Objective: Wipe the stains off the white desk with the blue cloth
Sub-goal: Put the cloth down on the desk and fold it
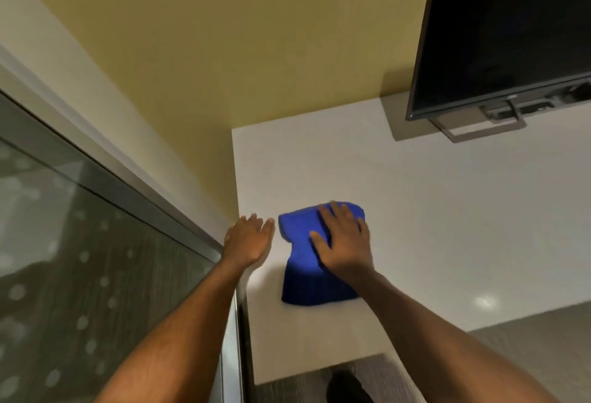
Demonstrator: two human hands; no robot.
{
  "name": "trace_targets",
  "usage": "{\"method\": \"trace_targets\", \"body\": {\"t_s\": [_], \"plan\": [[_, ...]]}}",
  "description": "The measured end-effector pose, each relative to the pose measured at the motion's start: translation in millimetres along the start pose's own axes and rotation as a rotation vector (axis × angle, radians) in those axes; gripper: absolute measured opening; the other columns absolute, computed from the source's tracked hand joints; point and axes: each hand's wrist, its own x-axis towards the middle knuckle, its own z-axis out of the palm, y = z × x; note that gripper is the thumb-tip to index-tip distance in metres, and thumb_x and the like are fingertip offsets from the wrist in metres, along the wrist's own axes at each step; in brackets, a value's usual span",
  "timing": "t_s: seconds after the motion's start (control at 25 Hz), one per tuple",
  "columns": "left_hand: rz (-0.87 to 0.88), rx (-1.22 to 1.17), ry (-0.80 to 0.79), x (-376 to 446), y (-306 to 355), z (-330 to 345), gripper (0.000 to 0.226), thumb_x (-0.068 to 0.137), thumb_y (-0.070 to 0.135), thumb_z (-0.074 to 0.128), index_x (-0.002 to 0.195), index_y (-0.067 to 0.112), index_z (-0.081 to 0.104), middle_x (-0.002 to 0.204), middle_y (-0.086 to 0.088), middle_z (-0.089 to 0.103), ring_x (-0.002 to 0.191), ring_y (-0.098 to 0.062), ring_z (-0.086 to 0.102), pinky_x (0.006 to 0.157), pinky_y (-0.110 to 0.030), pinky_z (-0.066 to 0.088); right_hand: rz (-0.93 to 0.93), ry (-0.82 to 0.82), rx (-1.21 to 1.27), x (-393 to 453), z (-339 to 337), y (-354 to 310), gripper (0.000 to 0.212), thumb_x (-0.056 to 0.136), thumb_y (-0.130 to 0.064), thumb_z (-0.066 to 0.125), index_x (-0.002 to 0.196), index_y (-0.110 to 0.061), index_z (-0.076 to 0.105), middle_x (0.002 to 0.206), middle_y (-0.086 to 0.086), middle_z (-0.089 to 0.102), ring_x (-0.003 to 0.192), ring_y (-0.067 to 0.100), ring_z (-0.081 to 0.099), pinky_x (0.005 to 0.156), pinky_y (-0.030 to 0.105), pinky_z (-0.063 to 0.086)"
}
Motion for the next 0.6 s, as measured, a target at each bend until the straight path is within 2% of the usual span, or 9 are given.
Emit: {"method": "trace_targets", "body": {"t_s": [0.04,0.08,0.12,0.2,0.28,0.36,0.44,0.52,0.6], "plan": [[-0.053,-0.077,0.076,-8.4,10.4,-0.4,0.075,0.086,0.067,0.020,0.124,0.014,0.057,0.138,-0.012,0.054,0.126,-0.032,0.049,0.104,-0.043,0.040,0.057,0.143,0.032,-4.8,-9.9,7.3,0.057,0.089,-0.041,0.053,0.141,-0.020,0.043,0.146,0.007,0.046,0.136,0.029,0.039,0.109,0.044,0.033],[-0.111,-0.168,0.122,-17.4,21.0,2.2,0.076,0.082,0.069,0.027,0.116,0.009,0.061,0.126,-0.015,0.062,0.114,-0.033,0.057,0.097,-0.042,0.046,0.157,0.236,0.042,-8.3,-17.6,14.4,0.052,0.085,-0.031,0.060,0.132,-0.012,0.051,0.132,0.011,0.057,0.122,0.033,0.051,0.098,0.043,0.042],[-0.167,-0.254,0.125,-25.5,30.0,6.5,0.076,0.079,0.069,0.036,0.113,0.006,0.061,0.118,-0.016,0.065,0.108,-0.033,0.059,0.093,-0.041,0.048,0.280,0.248,0.040,-11.2,-23.6,19.6,0.046,0.083,-0.027,0.062,0.123,-0.008,0.054,0.119,0.013,0.062,0.109,0.035,0.056,0.088,0.042,0.046],[-0.299,-0.418,0.043,-35.5,46.1,13.2,0.064,0.078,0.061,0.055,0.110,0.005,0.062,0.108,-0.008,0.065,0.101,-0.028,0.059,0.086,-0.037,0.050,0.505,0.076,0.075,-6.1,-31.8,24.6,0.035,0.084,-0.030,0.059,0.110,-0.007,0.053,0.104,0.010,0.062,0.093,0.032,0.056,0.076,0.038,0.045],[-0.357,-0.547,-0.014,-33.9,55.7,15.8,0.043,0.078,0.048,0.066,0.097,0.010,0.063,0.095,-0.005,0.064,0.091,-0.024,0.059,0.079,-0.038,0.053,0.663,-0.095,0.190,7.9,-38.3,22.9,0.030,0.083,-0.032,0.059,0.101,-0.009,0.052,0.091,0.004,0.059,0.080,0.025,0.055,0.069,0.034,0.044],[-0.371,-0.567,-0.069,-30.6,64.8,13.0,0.038,0.079,0.038,0.071,0.104,0.010,0.062,0.099,-0.008,0.066,0.092,-0.025,0.062,0.080,-0.038,0.054,0.774,-0.166,0.346,23.5,-42.4,18.5,0.019,0.078,-0.024,0.060,0.089,-0.010,0.053,0.083,0.005,0.059,0.069,0.023,0.055,0.057,0.029,0.042],[-0.327,-0.500,-0.089,-28.1,70.3,10.3,0.037,0.082,0.032,0.069,0.111,0.011,0.058,0.104,-0.009,0.065,0.094,-0.024,0.061,0.082,-0.036,0.053,0.745,-0.224,0.339,34.4,-40.0,13.5,0.010,0.076,-0.015,0.057,0.084,-0.010,0.056,0.088,0.010,0.063,0.073,0.025,0.059,0.055,0.028,0.042],[-0.228,-0.457,-0.039,-27.5,71.8,8.5,0.029,0.089,0.029,0.060,0.112,0.012,0.053,0.107,-0.009,0.064,0.091,-0.020,0.059,0.080,-0.033,0.050,0.619,-0.226,0.290,37.0,-34.8,11.3,0.019,0.081,-0.015,0.054,0.099,-0.011,0.058,0.102,0.010,0.061,0.082,0.025,0.058,0.062,0.030,0.042],[-0.169,-0.482,0.031,-27.9,68.4,7.2,0.024,0.096,0.029,0.049,0.115,0.014,0.046,0.110,-0.009,0.063,0.089,-0.019,0.058,0.077,-0.032,0.048,0.481,-0.168,0.251,34.7,-35.0,14.0,0.025,0.088,-0.022,0.049,0.112,-0.017,0.050,0.102,0.006,0.060,0.080,0.024,0.054,0.065,0.032,0.041]]}}
